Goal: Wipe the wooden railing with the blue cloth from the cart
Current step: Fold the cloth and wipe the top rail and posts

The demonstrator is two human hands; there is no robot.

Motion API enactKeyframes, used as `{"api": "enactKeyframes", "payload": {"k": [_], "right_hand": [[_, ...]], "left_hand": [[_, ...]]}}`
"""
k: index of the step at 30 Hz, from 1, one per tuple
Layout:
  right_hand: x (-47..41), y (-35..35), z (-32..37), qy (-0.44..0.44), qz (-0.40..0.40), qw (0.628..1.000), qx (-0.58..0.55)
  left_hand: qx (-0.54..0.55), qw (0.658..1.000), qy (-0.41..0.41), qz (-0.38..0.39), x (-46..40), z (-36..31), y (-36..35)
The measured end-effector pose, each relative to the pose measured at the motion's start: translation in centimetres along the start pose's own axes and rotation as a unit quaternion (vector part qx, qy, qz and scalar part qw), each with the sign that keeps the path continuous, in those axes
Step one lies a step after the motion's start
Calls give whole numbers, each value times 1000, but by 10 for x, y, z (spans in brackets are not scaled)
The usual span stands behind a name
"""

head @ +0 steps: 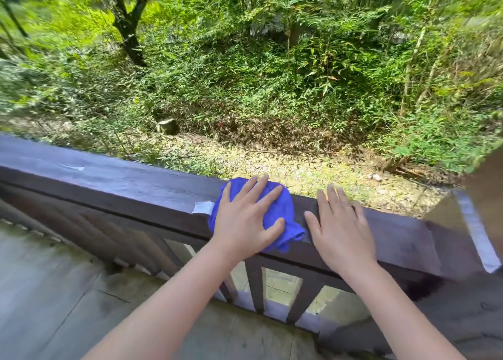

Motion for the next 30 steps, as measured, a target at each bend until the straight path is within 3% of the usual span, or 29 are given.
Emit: {"api": "enactKeyframes", "payload": {"k": [13,17,20,22,25,30], "right_hand": [[-46,-71,163,53,15,998,-25],[-53,-87,196,42,6,999,-8],[-55,-90,204,5,-14,1000,-1],[-56,-91,210,-12,-22,1000,5],[-59,-94,220,-20,-28,999,19],[-66,-106,246,-15,-26,999,43]], "left_hand": [[-7,998,68,10,14,268,-14],[-13,983,183,26,11,316,-22],[-26,968,248,32,8,298,-28],[-19,977,209,37,6,271,-29],[0,997,79,10,8,251,-27],[-17,996,-84,-18,15,288,-26]]}}
Point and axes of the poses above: each hand's wrist, its own x-axis away from the middle knuckle, its own y-axis out of the back of the hand, z = x × y, the point moved 3 cm from there along -x, towards the middle knuckle, and after that the axes turned 14 degrees about -x, right-handed, at the moved point
